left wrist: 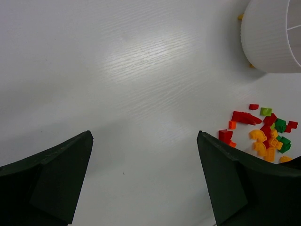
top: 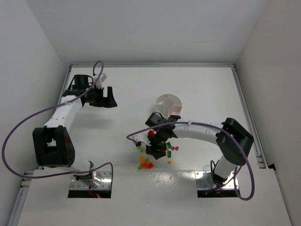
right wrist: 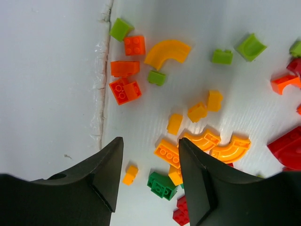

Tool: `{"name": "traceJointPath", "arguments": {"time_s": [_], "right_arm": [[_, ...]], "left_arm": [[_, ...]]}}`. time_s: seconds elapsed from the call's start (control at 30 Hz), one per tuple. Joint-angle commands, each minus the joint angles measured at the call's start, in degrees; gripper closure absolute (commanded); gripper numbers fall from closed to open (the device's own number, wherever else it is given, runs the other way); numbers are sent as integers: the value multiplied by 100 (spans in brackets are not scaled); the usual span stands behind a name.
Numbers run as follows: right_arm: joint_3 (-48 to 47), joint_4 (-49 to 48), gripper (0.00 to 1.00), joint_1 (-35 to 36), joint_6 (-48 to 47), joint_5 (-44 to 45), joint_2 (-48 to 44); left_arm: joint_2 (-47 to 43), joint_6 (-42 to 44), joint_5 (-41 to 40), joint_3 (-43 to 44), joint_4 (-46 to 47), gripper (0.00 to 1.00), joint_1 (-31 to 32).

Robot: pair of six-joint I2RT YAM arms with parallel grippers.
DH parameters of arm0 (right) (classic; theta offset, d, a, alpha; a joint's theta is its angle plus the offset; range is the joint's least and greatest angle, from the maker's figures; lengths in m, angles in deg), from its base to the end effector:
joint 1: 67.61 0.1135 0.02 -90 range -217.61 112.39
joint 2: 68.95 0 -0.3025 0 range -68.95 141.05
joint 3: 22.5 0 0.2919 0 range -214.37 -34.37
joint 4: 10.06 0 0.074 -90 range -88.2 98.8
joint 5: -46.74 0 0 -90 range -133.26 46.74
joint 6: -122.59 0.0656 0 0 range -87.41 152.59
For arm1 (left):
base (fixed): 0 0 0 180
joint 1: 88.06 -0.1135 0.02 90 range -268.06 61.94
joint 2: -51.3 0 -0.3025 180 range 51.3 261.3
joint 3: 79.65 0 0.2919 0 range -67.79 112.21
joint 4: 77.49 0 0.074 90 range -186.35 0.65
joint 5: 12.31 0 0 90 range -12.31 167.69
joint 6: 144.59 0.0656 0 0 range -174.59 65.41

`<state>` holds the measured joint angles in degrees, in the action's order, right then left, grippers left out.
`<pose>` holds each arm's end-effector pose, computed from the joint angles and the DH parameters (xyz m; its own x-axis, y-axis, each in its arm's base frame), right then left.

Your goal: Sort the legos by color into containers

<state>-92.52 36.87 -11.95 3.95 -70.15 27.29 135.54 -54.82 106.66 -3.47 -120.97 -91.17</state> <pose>0.1747 0.3083 0.1584 -0.0854 -0.8828 -0.4619 -0.9700 -0.0322 0.2410 0.3616 -0.0122 0.2707 -0.7829 -0.0461 -0.6204 0.2502 0.8898 -0.3818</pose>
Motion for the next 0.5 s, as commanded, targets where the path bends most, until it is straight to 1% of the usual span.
{"name": "traceJointPath", "arguments": {"time_s": [0.0, 0.07, 0.13, 0.2, 0.47], "right_arm": [[14, -237, 49, 33, -378, -281, -343], [137, -438, 51, 33, -440, -368, -396], [137, -440, 55, 94, -493, -535, -344], [85, -492, 57, 94, -493, -588, -230], [-170, -492, 57, 278, -730, -755, 166]], "left_arm": [[-198, 5, 170, -68, 41, 1, -75], [-250, 5, 170, -129, 111, 1, -75], [-303, -47, 170, -182, 112, 1, -75], [-304, -47, 170, -182, 112, 1, -75], [-304, -47, 170, -182, 112, 1, -75]]}}
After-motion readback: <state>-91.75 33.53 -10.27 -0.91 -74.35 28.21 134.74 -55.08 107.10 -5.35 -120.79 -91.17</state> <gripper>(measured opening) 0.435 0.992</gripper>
